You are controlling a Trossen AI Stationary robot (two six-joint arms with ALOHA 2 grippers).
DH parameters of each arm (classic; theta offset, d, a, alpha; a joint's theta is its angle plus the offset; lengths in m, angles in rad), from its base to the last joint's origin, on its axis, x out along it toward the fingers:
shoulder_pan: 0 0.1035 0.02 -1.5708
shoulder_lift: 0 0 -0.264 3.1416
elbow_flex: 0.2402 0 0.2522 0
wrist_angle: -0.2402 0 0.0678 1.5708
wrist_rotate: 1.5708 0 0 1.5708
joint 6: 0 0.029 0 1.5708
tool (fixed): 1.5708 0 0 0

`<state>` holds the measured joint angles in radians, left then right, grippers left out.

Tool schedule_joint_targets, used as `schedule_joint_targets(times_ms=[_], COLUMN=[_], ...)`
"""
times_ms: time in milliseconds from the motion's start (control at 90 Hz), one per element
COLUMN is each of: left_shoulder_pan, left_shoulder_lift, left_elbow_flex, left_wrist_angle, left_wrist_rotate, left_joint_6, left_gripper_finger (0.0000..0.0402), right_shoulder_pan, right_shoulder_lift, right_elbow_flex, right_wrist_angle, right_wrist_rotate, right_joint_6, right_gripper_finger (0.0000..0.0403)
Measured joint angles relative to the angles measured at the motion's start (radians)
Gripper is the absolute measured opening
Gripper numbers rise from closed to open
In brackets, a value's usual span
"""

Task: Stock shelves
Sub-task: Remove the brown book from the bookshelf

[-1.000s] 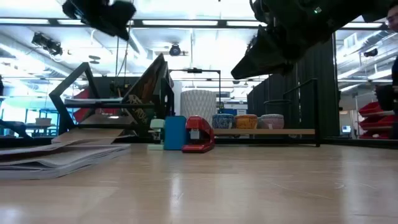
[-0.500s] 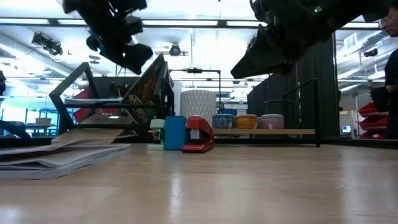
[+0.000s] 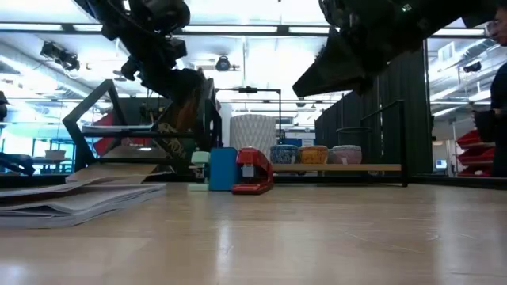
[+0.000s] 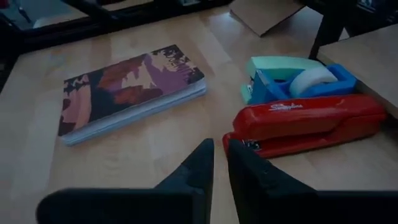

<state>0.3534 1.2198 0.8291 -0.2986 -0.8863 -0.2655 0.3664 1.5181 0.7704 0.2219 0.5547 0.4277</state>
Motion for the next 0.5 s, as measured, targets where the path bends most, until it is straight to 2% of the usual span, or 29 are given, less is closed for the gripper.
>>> schedule_joint_targets(times_ms=[122,367,500], left_shoulder_pan=[0.02,0.022,0.009], left_shoulder_lift=[0.006,0.007,0.006], left_elbow_flex=[0.0,0.064,0.158], left_wrist_angle=[0.036,0.09,0.087], left_wrist_rotate=[0.012,-0.023,-0.118], left_joint_6=[0.008,0.132,0.23], left_gripper_finger=[0.0012,0.0004,0.0002], right_shoulder_pan=[0.0,0.008,0.018], right_shoulder_lift=[0.0,0.0,0.0], right_elbow_flex=[0.0,0.0,0.0], right_wrist_angle=[0.017,0.034,0.034], right_wrist_rotate=[-0.001,-0.024,-0.025], right_joint_6=[0.0,0.0,-0.001], right_gripper_finger=[0.002,0.002,0.002])
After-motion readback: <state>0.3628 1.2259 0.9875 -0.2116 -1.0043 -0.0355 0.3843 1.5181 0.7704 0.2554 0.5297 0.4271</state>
